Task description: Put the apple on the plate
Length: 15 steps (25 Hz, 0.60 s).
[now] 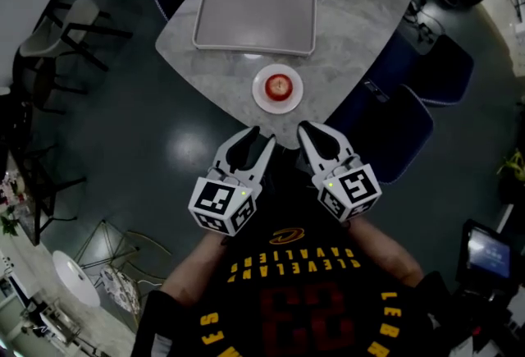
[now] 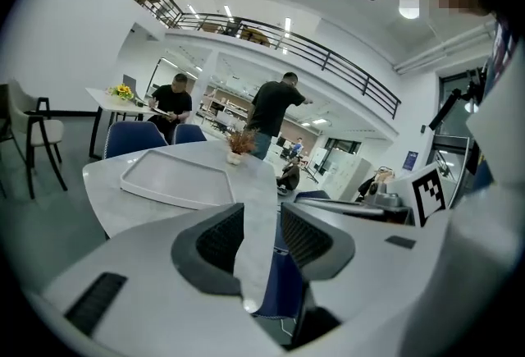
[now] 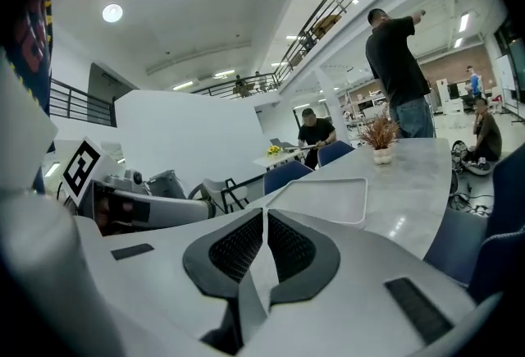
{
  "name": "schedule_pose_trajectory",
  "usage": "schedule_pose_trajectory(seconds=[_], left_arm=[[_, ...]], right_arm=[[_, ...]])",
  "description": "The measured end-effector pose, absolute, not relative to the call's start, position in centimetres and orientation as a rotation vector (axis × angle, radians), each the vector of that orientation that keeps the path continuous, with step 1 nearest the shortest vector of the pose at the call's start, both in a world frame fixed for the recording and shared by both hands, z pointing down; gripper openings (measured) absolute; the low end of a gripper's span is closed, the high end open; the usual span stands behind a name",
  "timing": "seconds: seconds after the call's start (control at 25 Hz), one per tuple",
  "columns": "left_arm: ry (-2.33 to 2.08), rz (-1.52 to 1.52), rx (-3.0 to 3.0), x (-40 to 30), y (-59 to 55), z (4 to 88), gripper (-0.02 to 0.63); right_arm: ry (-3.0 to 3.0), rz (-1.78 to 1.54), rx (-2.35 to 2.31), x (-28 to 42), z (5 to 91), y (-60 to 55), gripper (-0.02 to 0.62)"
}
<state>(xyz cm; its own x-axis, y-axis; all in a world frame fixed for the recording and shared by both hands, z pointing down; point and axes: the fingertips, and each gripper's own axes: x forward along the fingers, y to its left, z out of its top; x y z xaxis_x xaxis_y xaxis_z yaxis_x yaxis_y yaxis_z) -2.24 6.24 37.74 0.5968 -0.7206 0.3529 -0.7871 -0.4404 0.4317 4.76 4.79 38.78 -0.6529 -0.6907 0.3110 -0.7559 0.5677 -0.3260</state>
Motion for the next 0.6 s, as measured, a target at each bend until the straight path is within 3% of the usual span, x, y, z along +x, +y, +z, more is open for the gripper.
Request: schedule_pose_trajectory(seconds=[0.32,0.4,0.6], left_arm=[[-1.223,0.176,2.027,-1.8,1.7,42.6,0.141],[-1.268,0.254,2.031,-2.7,1.3,43.8,0.141],[-1.292,0.305,1.952,-4.0,-0.3,46.9,0.141]], right_arm=[[-2.518,0.854,1.202,8.8,44.7,-0.3,0.009],[-2.503,0.882,1.193,8.9,45.7,-0.8,0.051],[-2.458,0.920,1.165,9.7,47.8,-2.1,0.054]])
